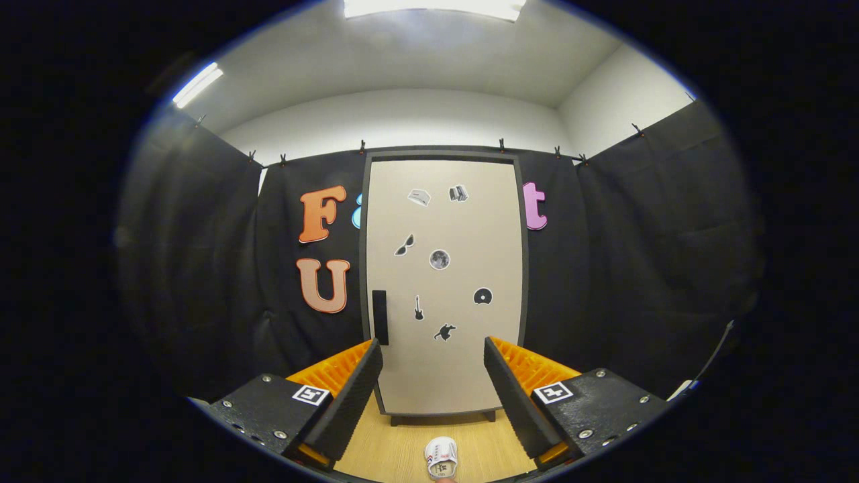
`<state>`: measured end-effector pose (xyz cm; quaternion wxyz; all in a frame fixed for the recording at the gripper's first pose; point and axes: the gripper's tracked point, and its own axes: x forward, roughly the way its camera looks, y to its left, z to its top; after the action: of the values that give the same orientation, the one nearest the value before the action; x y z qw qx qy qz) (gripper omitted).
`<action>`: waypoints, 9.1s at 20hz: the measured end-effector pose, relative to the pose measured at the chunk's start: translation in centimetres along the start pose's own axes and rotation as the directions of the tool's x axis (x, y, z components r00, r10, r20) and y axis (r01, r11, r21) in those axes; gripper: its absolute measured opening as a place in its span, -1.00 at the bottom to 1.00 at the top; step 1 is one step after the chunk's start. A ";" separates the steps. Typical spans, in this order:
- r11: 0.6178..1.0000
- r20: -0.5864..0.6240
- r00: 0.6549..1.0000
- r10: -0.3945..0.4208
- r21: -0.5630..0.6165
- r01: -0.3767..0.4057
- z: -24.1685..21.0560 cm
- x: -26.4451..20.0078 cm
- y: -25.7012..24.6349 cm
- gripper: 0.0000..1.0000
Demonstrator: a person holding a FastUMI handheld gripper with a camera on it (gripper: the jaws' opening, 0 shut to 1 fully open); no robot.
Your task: Open the shoe cabinet door, grab the shoes and put them into the shoe cabinet, then close the shoe cabinet door.
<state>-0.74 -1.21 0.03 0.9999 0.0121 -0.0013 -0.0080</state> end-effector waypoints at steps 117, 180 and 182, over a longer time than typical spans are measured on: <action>0.998 0.021 1.000 0.014 0.053 -0.015 -2.4 6.9 3.5 0.69; 0.994 -0.730 0.682 0.042 0.099 0.045 -50.4 16.2 8.8 -1.00; 0.995 -0.710 0.703 0.048 0.099 0.032 -48.5 17.2 8.9 -1.00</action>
<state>16.71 8.55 -48.22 0.9210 0.0659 0.3838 0.0019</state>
